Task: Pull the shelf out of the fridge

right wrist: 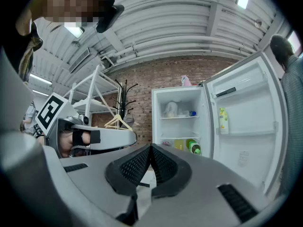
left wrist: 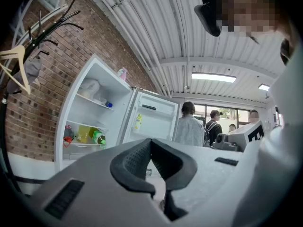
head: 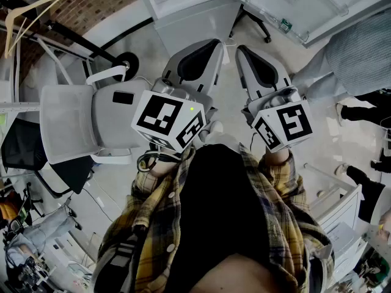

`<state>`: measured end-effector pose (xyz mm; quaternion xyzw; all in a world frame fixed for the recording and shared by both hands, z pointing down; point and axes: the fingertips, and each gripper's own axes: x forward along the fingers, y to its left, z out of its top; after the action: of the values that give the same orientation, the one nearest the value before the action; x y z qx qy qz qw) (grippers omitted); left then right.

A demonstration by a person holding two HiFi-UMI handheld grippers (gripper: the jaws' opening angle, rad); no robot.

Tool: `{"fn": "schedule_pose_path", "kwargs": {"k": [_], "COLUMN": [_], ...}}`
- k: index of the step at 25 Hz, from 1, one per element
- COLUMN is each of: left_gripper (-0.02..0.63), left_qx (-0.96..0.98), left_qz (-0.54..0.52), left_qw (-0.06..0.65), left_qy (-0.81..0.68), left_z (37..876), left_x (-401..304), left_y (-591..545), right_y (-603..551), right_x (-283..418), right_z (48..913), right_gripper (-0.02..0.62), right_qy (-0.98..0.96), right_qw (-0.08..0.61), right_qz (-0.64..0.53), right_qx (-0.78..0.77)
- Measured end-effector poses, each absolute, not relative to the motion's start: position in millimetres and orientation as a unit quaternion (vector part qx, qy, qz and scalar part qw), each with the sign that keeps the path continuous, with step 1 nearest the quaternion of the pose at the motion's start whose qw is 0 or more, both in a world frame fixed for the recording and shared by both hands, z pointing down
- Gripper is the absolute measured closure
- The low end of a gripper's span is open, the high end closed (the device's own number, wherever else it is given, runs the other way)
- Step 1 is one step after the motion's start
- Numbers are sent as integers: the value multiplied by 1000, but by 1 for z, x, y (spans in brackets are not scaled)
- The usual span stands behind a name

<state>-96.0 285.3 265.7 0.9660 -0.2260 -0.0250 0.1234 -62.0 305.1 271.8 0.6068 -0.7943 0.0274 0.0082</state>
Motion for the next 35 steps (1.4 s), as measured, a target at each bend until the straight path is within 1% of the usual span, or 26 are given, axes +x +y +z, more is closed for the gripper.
{"fn": "schedule_pose_path", "kwargs": {"k": [11,24,35], "left_gripper": [603,603,603], "left_qx": [964,957,951], "left_qz": [-36,-34,-31], "left_qw": [129,123,130], "left_qy": [-232,-259,-279], "left_z": [265,272,278], "left_x": [-93,-73,-86], "left_y": [299,328,282], "right_y": [323,348,303], "right_x": [-57,-41,-40], "right_z": [270,277,284], "right_gripper": [577,577,577], "right_qy": [-796,-820,-818], "right_qw": [2,-1,-2], "right_qz": [23,24,38], "right_qx": [604,571,574]}}
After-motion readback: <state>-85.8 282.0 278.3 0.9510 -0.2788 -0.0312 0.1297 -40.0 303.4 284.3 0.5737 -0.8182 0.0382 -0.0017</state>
